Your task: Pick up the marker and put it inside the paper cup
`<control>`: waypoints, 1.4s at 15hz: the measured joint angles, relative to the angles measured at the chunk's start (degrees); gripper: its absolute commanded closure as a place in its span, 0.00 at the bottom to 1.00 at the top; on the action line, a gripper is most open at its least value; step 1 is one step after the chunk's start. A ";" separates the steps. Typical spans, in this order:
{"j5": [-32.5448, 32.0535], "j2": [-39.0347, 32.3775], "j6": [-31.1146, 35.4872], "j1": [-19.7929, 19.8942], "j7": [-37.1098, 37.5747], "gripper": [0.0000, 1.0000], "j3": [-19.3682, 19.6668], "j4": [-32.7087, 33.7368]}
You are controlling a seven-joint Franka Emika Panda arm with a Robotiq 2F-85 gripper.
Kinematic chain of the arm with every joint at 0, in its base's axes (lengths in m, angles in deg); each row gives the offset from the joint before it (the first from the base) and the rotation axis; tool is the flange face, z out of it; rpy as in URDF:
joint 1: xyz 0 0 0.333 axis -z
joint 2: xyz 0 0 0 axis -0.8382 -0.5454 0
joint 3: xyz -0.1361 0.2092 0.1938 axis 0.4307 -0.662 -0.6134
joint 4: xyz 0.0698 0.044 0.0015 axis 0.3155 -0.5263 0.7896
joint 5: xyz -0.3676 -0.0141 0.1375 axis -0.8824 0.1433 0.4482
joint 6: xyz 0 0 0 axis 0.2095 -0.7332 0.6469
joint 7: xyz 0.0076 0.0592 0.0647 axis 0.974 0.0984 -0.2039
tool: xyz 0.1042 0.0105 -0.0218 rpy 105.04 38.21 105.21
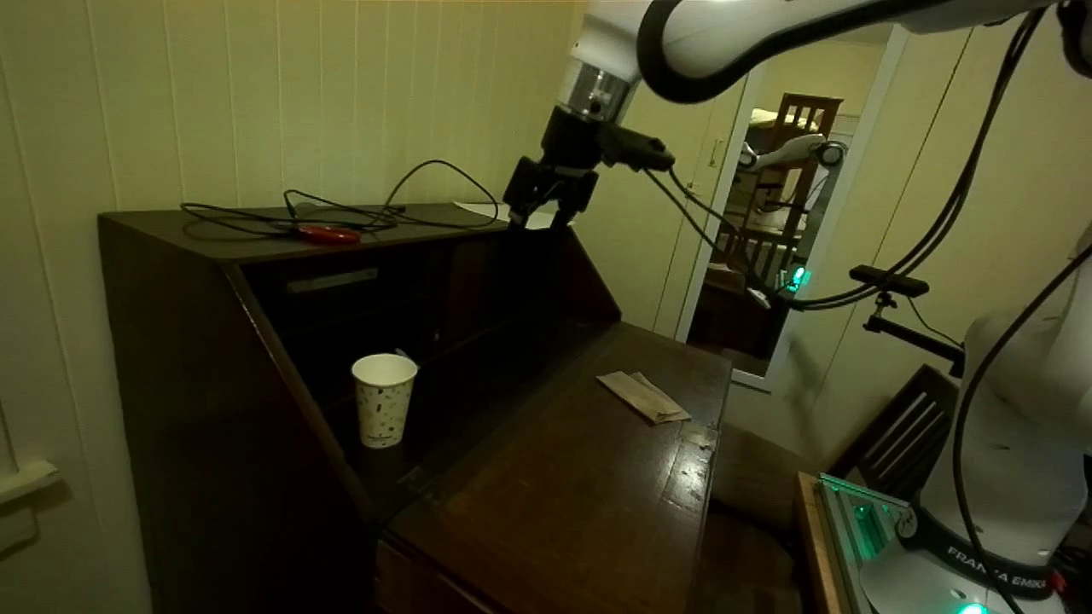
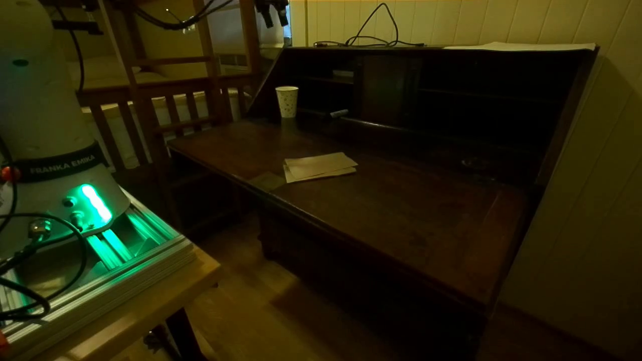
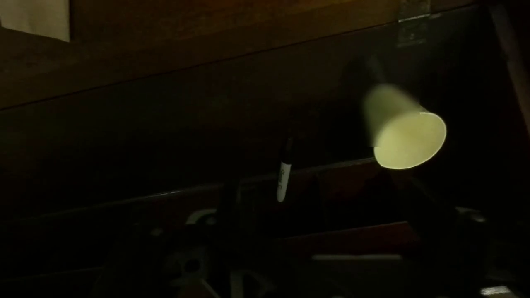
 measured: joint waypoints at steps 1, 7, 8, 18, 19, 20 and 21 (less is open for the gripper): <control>0.00 -2.03 2.59 0.09 0.17 0.00 0.38 0.06; -4.10 -15.47 10.49 -0.31 1.12 0.00 2.89 3.89; -4.26 -17.62 10.55 -0.87 1.51 0.00 3.25 5.18; -4.53 -24.45 11.52 -4.47 5.24 0.00 6.87 10.84; -4.82 -25.05 12.85 -5.10 6.65 0.00 7.78 10.81; -4.94 -26.03 14.33 -5.68 8.05 0.00 8.62 10.81; -4.95 -27.26 15.86 -6.22 9.31 0.00 9.38 10.85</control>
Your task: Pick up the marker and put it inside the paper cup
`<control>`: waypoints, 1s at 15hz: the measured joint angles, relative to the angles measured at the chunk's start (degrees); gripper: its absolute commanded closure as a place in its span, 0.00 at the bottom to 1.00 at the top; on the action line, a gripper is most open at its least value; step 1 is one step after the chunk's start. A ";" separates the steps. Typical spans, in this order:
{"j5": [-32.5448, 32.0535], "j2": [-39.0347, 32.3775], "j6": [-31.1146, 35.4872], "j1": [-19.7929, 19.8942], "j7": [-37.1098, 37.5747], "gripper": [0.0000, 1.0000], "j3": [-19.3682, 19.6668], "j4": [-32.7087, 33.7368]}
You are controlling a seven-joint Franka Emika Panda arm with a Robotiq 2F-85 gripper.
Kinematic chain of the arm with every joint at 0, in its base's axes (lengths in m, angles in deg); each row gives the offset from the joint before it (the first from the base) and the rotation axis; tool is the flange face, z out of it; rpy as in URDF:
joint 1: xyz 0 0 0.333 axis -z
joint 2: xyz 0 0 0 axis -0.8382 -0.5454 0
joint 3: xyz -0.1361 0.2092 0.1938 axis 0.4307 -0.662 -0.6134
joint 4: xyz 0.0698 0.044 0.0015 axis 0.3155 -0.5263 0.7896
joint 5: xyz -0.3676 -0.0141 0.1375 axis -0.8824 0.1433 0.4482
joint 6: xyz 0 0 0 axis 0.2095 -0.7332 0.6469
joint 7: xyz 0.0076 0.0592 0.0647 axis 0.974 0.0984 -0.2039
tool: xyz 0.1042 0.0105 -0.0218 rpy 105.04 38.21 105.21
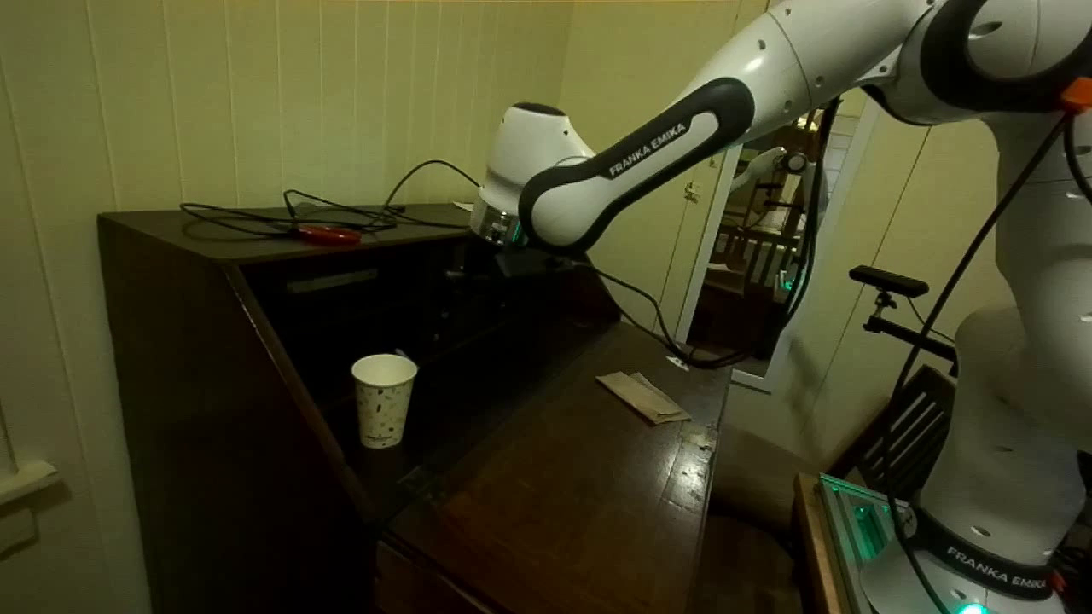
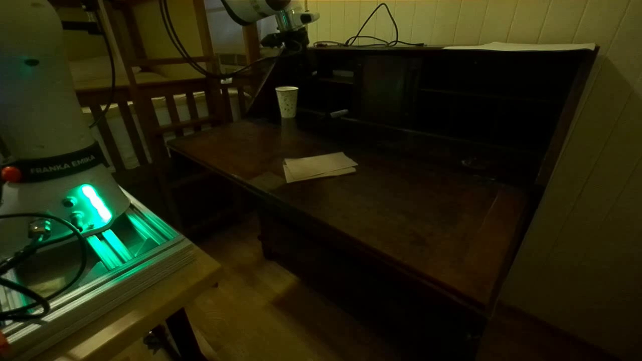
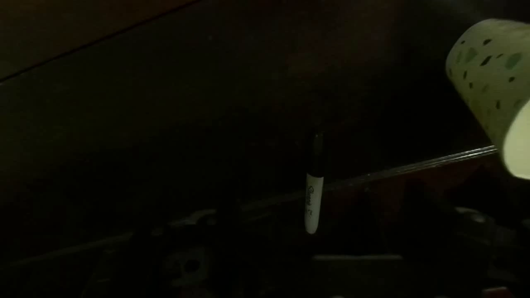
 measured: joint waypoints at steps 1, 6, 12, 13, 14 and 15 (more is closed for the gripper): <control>0.00 -1.46 1.46 -0.55 1.30 0.00 0.74 0.10; 0.00 -9.96 4.43 -3.87 5.75 0.00 4.63 3.58; 0.31 -16.76 4.59 -5.13 8.33 0.00 7.42 11.09; 0.58 -17.63 4.28 -5.05 8.33 0.00 7.39 12.35; 0.71 -18.52 3.66 -5.04 8.31 0.00 7.37 13.64; 0.75 -19.32 2.89 -5.04 8.25 0.00 7.31 14.83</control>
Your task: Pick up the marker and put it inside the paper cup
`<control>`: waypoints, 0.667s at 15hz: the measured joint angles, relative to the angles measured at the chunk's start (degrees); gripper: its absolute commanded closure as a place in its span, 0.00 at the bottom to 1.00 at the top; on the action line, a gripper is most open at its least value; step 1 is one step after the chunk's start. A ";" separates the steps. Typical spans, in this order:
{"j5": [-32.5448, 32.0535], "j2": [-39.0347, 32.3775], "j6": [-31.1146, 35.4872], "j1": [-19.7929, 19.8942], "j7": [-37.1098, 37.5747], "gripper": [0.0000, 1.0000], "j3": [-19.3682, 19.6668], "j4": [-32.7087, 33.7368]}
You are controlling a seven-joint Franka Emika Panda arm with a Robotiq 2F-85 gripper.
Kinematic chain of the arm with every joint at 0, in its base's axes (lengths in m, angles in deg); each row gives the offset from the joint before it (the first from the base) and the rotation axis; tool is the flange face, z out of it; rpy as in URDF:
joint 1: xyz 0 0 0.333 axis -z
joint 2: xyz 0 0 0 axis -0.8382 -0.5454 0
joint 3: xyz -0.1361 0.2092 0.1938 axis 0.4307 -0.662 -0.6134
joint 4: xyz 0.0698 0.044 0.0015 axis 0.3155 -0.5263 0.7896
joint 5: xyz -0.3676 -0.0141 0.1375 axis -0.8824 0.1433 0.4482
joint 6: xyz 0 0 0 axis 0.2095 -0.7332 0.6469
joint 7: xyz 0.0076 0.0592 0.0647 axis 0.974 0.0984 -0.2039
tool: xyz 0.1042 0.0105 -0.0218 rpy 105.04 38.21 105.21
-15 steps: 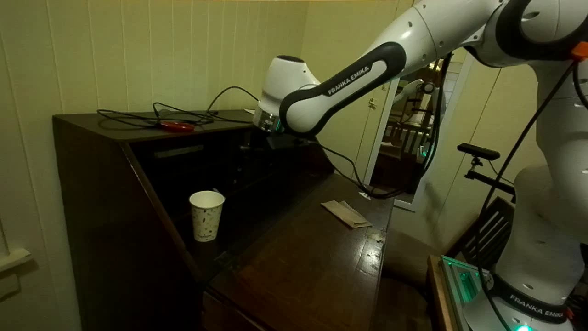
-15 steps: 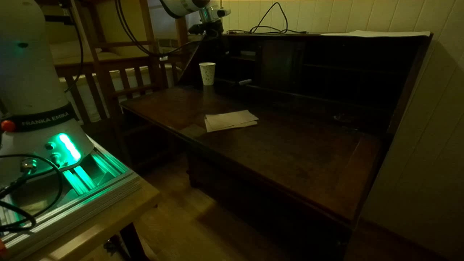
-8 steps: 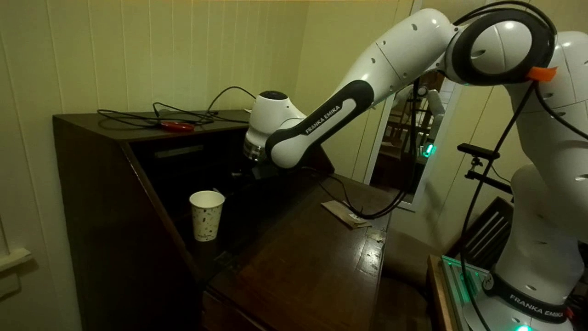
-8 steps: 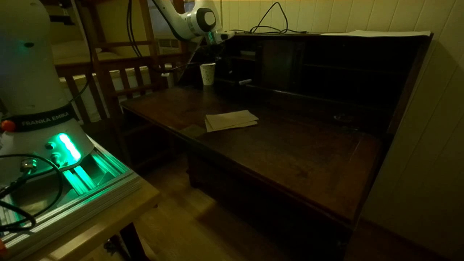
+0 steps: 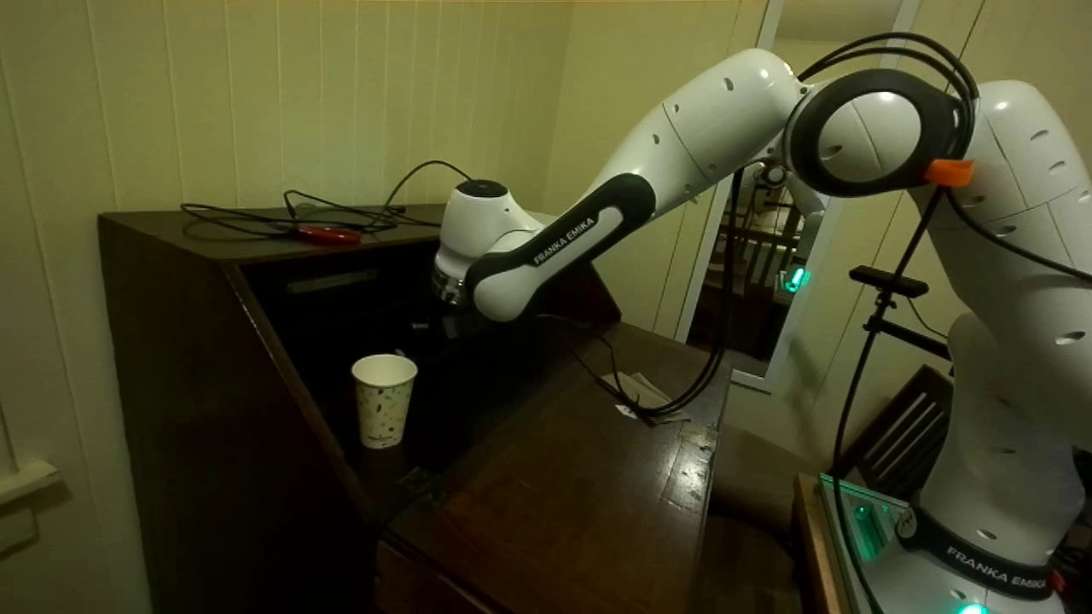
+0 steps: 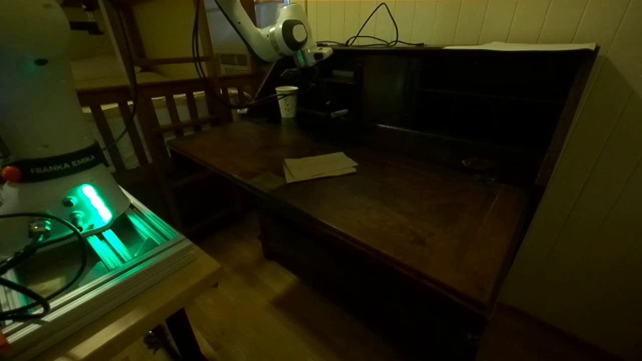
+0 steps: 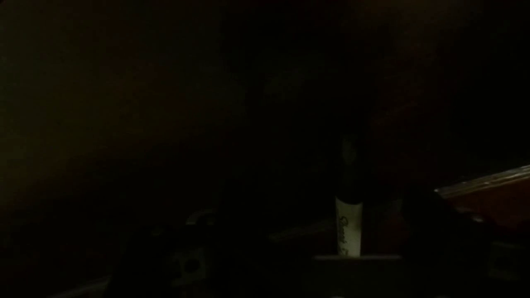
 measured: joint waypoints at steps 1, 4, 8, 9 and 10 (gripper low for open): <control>0.01 -0.68 -0.79 0.00 -0.10 0.00 -0.10 1.01; 0.05 -2.51 -2.30 0.00 -0.33 0.26 -0.48 3.19; 0.09 -4.66 -3.67 -0.01 -0.33 0.56 -0.59 5.27; 0.10 -5.10 -3.89 -0.01 -0.33 0.62 -0.59 5.68; 0.10 -5.51 -4.06 -0.01 -0.33 0.69 -0.59 6.07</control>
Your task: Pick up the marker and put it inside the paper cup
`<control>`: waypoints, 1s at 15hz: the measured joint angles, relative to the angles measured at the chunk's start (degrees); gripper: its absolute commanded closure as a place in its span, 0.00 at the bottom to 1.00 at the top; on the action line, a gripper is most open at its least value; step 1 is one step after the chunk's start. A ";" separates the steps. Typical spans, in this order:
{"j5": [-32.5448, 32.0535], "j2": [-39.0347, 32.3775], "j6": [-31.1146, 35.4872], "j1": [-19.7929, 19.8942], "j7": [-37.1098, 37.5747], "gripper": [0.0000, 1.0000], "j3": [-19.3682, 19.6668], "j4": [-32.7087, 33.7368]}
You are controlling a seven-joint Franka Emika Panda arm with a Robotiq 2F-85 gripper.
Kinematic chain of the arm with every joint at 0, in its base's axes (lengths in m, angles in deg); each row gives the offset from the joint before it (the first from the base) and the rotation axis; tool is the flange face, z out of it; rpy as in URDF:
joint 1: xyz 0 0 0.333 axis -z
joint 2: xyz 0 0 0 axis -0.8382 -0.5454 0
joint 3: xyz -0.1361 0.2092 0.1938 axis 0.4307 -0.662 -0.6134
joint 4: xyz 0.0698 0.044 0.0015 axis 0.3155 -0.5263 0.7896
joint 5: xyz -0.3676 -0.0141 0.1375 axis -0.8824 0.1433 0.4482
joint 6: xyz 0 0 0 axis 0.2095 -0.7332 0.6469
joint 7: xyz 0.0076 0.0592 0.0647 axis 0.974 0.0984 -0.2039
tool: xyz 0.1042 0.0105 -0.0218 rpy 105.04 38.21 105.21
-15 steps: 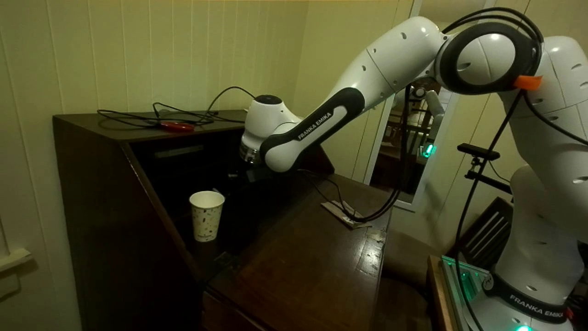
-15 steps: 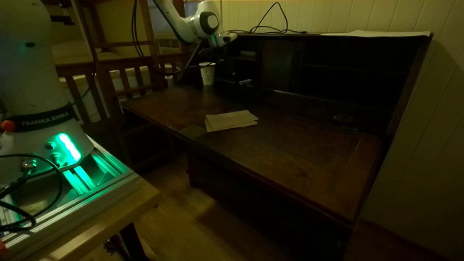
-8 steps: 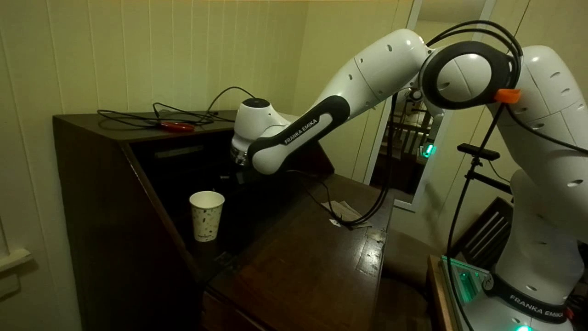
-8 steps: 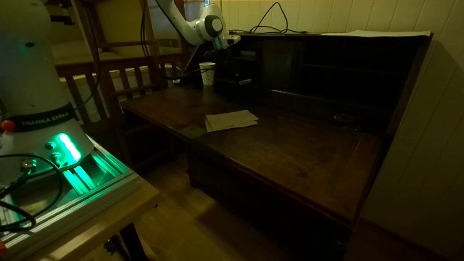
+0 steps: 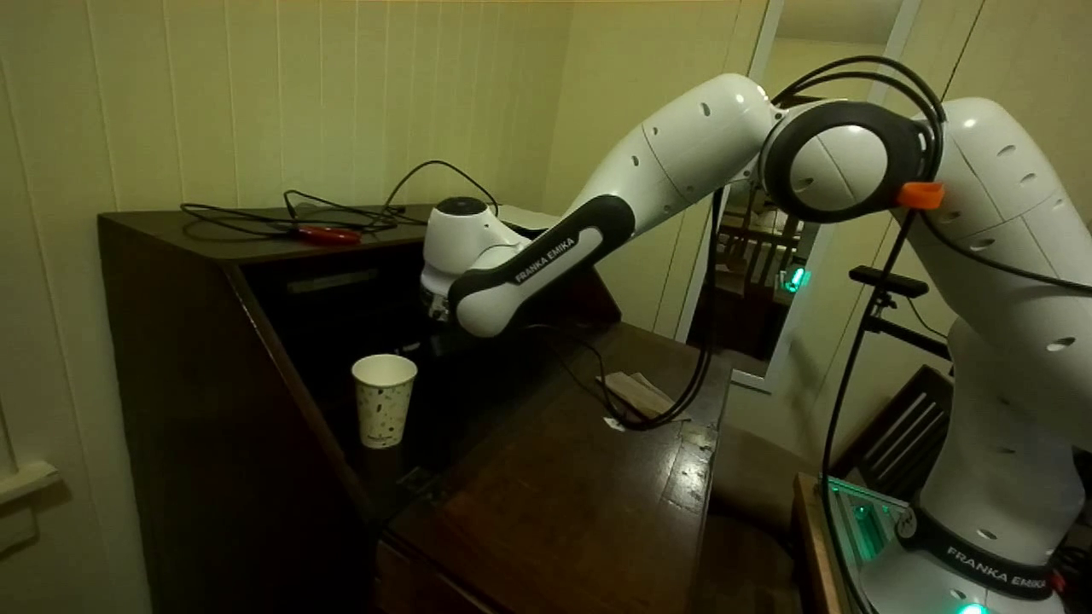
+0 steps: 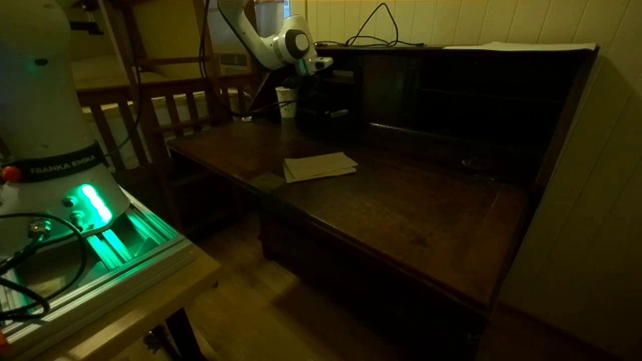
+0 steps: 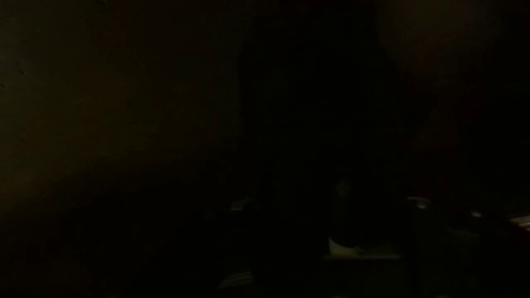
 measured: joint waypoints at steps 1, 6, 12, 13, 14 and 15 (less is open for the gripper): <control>0.00 -0.27 -0.05 -0.02 0.00 0.76 -0.02 0.43; 0.00 -0.17 -3.84 -0.12 -0.34 0.94 0.00 1.61; -0.30 7.76 -15.93 1.37 -9.79 0.94 0.39 -1.36; -0.36 10.30 -17.47 2.15 -13.81 0.94 0.31 -2.88; -0.37 12.97 -18.63 3.15 -18.05 0.94 0.11 -4.58; -0.36 15.71 -19.83 4.36 -22.29 0.94 -0.27 -6.29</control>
